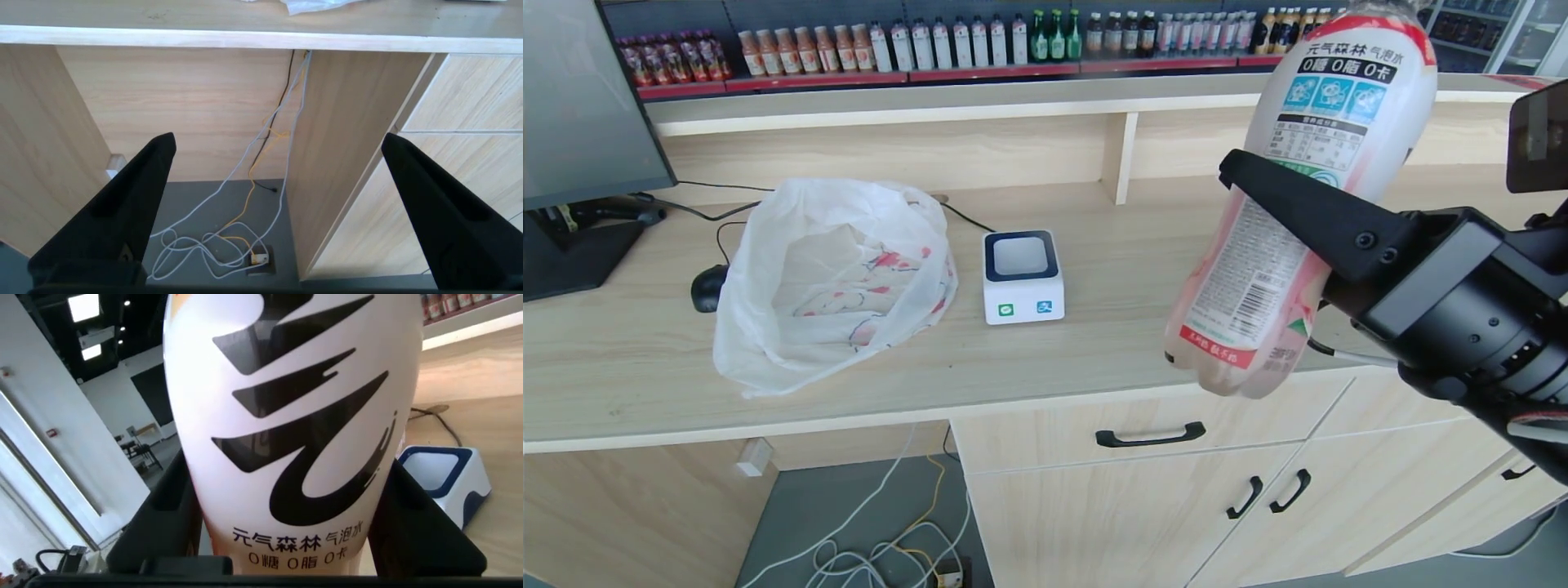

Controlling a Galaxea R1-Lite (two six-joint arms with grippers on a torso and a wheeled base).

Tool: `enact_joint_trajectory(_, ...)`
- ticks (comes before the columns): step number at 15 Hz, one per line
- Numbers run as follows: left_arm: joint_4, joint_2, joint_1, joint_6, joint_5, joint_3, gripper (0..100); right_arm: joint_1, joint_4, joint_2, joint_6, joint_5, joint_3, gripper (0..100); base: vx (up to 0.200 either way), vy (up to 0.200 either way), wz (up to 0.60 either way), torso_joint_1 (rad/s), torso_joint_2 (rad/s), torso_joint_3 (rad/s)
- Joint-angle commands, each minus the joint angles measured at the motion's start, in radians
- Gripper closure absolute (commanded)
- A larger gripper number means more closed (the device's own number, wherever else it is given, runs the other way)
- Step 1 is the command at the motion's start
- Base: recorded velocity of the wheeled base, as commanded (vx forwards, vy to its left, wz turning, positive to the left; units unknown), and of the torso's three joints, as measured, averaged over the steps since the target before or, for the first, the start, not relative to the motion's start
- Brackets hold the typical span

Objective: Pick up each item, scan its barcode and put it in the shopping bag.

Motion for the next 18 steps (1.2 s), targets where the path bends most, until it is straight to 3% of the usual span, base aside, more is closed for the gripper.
enact_joint_trajectory(1,0.000,0.000,0.000,0.000,0.000,0.000,0,-0.001,0.001,0.001,0.002,0.000,-0.007,100,0.000,0.000,0.00,0.000,0.00,0.000)
enact_joint_trajectory(6,0.000,0.000,0.000,0.000,0.000,0.000,0,0.001,0.001,-0.015,-0.013,-0.001,-0.005,100,0.000,0.000,0.00,0.000,0.00,0.000)
enact_joint_trajectory(10,0.000,0.000,0.000,0.000,0.000,0.000,0,0.001,0.001,-0.060,-0.036,0.002,0.073,100,0.000,0.000,0.00,0.000,0.00,0.000)
enact_joint_trajectory(18,0.000,0.000,0.000,0.000,0.000,0.000,0,0.004,0.047,-0.068,-0.288,-0.099,0.118,100,0.000,0.000,0.00,0.000,0.00,0.000)
